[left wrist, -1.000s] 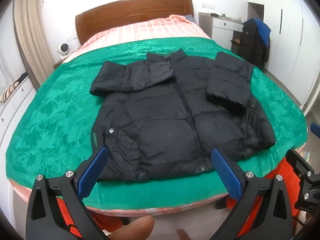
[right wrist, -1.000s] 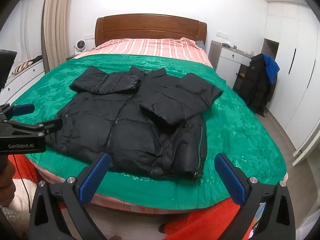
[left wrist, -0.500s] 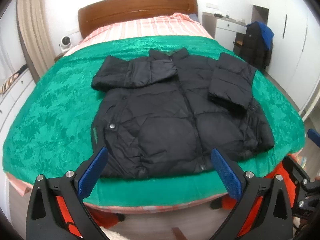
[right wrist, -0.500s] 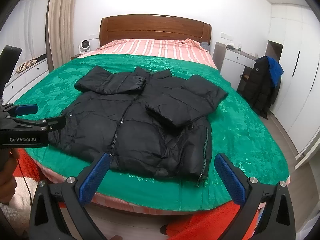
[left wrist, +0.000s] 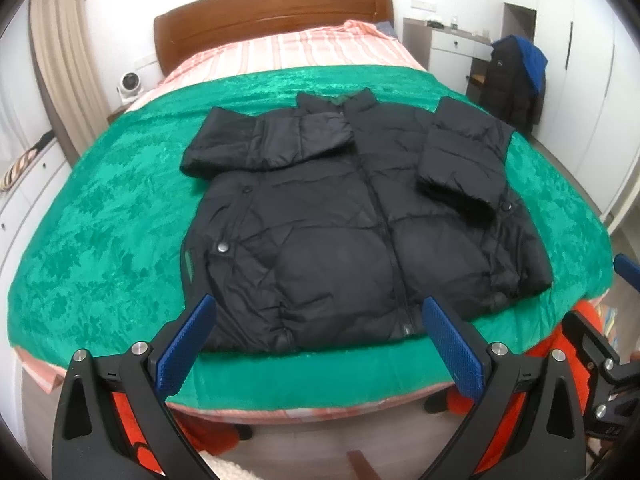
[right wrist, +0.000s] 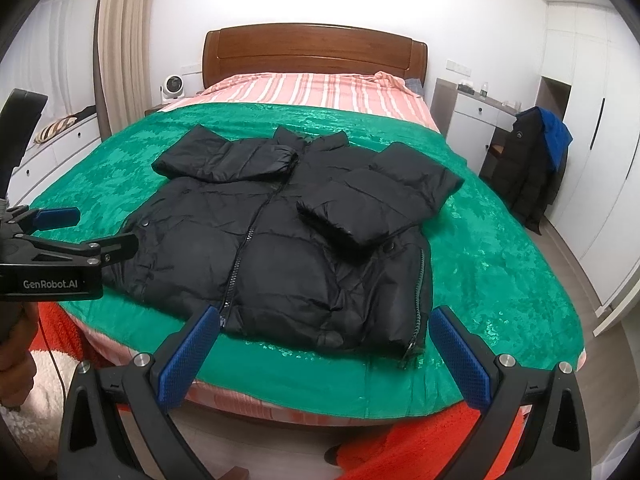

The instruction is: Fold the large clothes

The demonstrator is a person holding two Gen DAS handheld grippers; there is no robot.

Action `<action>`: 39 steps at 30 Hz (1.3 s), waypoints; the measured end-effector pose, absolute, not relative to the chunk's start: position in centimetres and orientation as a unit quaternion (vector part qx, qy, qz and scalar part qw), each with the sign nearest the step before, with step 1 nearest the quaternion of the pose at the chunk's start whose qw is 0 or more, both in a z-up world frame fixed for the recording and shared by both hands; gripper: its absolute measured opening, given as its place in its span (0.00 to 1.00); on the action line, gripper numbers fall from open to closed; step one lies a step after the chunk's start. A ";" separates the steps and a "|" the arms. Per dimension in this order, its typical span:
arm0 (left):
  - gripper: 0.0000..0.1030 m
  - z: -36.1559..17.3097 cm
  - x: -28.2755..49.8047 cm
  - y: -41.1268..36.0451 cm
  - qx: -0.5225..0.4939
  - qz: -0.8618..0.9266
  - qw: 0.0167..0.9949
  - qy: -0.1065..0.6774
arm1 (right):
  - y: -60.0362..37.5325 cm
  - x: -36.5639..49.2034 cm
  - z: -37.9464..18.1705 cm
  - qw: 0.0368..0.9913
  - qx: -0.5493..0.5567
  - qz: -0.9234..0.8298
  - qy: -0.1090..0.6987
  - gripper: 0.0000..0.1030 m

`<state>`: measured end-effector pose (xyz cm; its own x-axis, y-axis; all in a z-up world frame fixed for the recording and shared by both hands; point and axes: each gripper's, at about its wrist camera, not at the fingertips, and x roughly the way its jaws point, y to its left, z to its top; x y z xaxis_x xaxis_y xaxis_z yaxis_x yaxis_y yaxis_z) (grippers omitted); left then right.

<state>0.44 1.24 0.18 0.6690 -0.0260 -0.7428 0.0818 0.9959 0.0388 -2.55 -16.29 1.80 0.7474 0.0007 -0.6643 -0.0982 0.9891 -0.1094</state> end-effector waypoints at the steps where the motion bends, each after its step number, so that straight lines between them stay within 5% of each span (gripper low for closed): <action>1: 1.00 0.2 0.4 1.2 0.036 -0.029 0.914 0.404 | -16.3 -2.6 1.8 0.932 -0.069 0.027 0.354 1.00; 39: 1.00 -0.3 0.4 1.1 0.043 -0.028 0.913 0.404 | -16.0 -2.5 1.2 0.928 -0.071 0.035 0.364 1.00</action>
